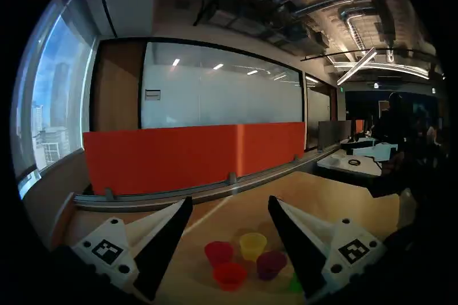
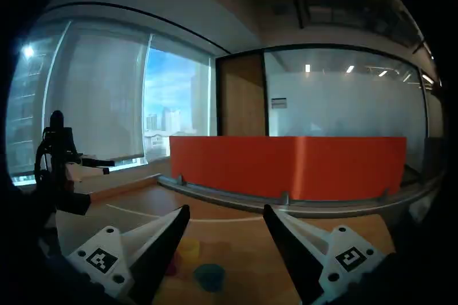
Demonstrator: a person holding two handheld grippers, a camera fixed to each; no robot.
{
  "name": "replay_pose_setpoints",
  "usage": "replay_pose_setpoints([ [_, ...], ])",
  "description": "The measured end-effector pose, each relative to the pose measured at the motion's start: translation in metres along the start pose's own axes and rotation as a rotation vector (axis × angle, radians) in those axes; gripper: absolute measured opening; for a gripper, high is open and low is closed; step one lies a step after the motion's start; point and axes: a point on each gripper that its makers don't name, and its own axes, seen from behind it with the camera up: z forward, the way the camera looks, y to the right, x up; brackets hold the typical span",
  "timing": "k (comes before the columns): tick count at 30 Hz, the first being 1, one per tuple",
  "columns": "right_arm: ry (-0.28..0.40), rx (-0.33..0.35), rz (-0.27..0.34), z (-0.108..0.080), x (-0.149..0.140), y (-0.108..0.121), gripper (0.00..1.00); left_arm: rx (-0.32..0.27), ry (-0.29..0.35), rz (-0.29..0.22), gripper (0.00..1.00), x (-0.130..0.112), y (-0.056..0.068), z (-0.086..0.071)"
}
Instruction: Pour water
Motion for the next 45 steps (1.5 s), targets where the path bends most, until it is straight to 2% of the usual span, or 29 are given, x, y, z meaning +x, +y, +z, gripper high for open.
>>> replay_pose_setpoints([
  [8, -0.052, 0.037, -0.017, 0.002, -0.010, -0.007, 0.99, -0.045, -0.023, 0.007, 0.98, -0.006, 0.009, 0.004],
  [15, -0.113, 0.077, -0.039, 0.005, -0.020, -0.014, 0.99, -0.099, -0.048, 0.015, 0.98, -0.011, 0.021, 0.005],
  [27, -0.192, 0.123, -0.105, 0.008, -0.031, -0.024, 0.99, -0.167, -0.103, 0.064, 0.98, -0.027, 0.038, 0.001],
  [45, -0.275, 0.147, -0.113, 0.006, -0.060, -0.029, 0.99, -0.237, -0.140, 0.089, 0.98, -0.054, 0.062, -0.006],
])
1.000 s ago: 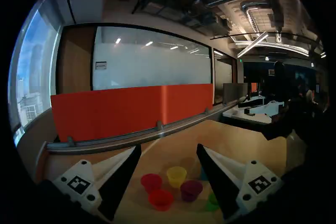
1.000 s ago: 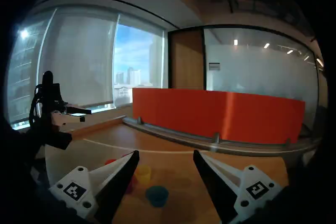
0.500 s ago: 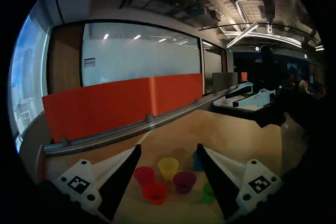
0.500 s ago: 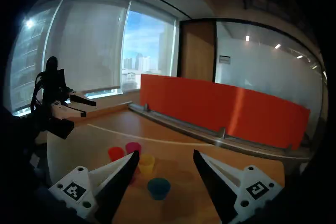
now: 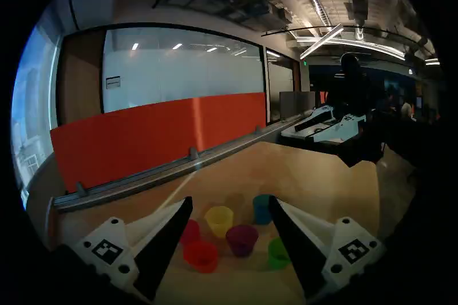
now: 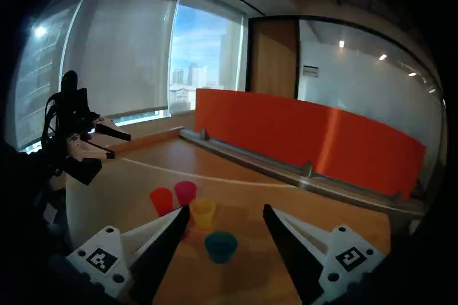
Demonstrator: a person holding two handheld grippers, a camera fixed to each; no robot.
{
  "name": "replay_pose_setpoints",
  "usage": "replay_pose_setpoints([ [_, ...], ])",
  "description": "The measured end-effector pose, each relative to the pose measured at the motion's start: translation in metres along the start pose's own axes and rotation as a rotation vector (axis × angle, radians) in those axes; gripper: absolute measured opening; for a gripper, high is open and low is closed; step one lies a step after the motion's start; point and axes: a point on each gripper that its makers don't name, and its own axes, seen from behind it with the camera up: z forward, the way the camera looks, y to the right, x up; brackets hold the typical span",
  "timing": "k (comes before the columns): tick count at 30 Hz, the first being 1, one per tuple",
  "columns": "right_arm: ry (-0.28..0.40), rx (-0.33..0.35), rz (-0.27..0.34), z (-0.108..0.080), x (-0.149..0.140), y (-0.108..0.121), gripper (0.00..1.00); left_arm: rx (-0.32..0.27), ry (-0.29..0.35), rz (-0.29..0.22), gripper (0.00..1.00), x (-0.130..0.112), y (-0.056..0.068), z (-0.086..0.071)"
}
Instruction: Pour water
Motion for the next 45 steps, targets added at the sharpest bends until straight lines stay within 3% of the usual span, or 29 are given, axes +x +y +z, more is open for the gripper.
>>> replay_pose_setpoints([
  [15, -0.053, 0.011, -0.012, 0.011, -0.032, -0.002, 0.99, -0.058, -0.048, 0.012, 0.98, -0.042, 0.026, 0.012],
  [23, -0.084, 0.017, -0.011, 0.018, -0.049, 0.000, 0.99, -0.132, -0.069, 0.027, 0.98, -0.060, 0.048, 0.018],
  [33, -0.116, 0.031, 0.006, 0.032, -0.073, 0.001, 0.99, -0.222, -0.091, 0.080, 0.98, -0.079, 0.076, 0.027],
  [45, -0.138, 0.048, 0.015, 0.051, -0.092, 0.004, 0.99, -0.293, -0.159, 0.106, 0.98, -0.113, 0.091, 0.044],
])
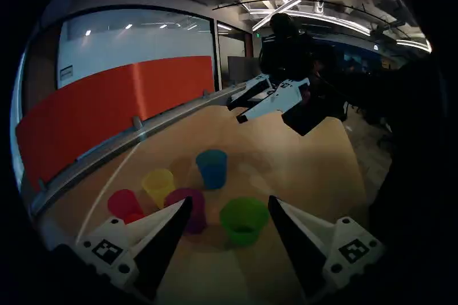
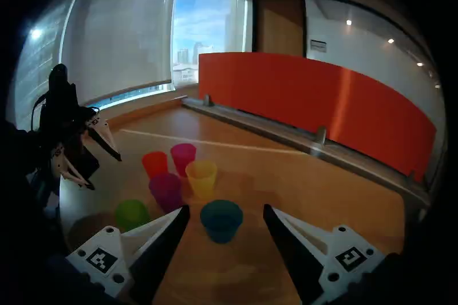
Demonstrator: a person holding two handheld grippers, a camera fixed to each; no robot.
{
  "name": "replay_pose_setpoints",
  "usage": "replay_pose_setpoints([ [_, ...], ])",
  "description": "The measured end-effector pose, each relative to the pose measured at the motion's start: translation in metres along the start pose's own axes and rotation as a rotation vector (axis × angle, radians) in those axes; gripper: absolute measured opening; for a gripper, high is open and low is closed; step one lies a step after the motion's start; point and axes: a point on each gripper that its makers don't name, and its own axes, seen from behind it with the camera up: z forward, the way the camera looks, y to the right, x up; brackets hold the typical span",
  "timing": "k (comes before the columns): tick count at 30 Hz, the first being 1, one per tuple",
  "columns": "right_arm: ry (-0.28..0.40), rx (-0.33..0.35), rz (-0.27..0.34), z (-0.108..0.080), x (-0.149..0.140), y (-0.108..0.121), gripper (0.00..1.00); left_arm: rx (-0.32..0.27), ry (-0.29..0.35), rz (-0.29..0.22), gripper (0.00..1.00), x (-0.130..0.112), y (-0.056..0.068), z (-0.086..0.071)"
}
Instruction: Pour water
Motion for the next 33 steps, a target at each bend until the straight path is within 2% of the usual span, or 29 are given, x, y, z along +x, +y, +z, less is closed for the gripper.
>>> replay_pose_setpoints([
  [18, -0.034, 0.032, 0.001, 0.032, -0.020, 0.004, 0.99, -0.104, -0.085, 0.031, 0.98, -0.043, 0.013, 0.028],
  [33, -0.058, 0.044, -0.005, 0.049, -0.030, 0.003, 0.99, -0.137, -0.139, 0.049, 0.98, -0.069, 0.019, 0.043],
])
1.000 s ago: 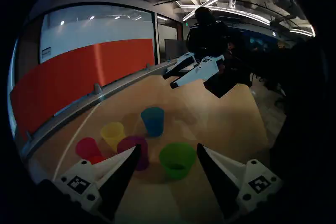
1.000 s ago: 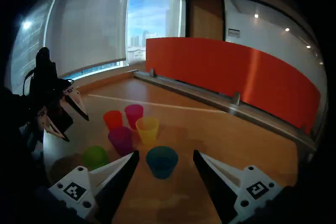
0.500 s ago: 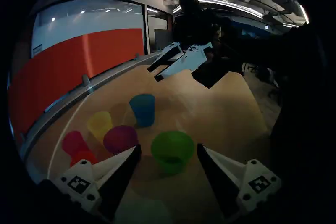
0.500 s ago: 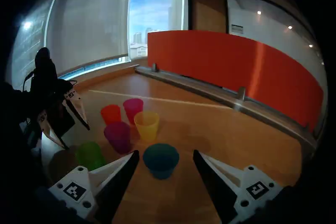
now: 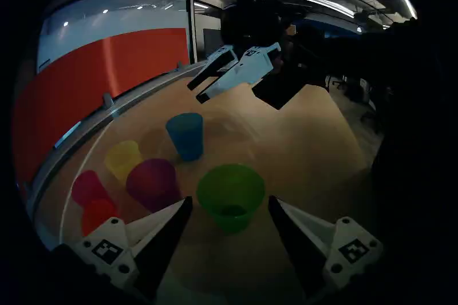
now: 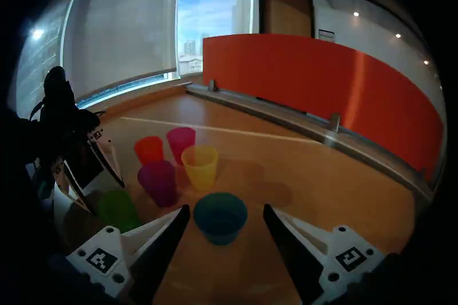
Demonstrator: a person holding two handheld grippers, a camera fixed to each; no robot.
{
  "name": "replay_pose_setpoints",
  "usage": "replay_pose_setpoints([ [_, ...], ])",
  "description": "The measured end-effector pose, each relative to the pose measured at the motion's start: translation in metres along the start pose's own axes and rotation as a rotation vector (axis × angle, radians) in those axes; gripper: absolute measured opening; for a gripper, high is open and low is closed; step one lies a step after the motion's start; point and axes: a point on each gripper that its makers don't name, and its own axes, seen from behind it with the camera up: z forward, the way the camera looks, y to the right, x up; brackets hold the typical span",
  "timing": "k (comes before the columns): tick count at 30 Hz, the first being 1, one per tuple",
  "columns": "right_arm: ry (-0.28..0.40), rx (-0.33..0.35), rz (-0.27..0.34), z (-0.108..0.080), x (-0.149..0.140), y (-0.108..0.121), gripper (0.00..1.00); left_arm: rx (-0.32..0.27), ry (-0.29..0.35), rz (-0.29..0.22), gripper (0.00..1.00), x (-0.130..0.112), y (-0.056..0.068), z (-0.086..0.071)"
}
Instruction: Pour water
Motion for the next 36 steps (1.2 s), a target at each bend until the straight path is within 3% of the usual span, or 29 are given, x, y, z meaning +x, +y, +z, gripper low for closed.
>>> replay_pose_setpoints([
  [14, -0.011, -0.001, -0.014, 0.005, -0.002, 0.001, 0.99, -0.014, -0.005, -0.020, 0.98, -0.005, -0.003, 0.023],
  [23, -0.016, -0.003, -0.018, 0.007, -0.002, 0.002, 0.99, -0.008, -0.002, -0.008, 0.97, -0.004, -0.005, 0.038],
  [29, -0.018, -0.003, -0.015, 0.008, -0.004, 0.003, 0.99, -0.005, -0.003, -0.008, 0.87, -0.004, -0.006, 0.040],
  [36, -0.023, -0.001, -0.014, 0.011, -0.007, 0.003, 0.99, -0.009, -0.005, 0.000, 0.86, -0.004, -0.003, 0.041],
])
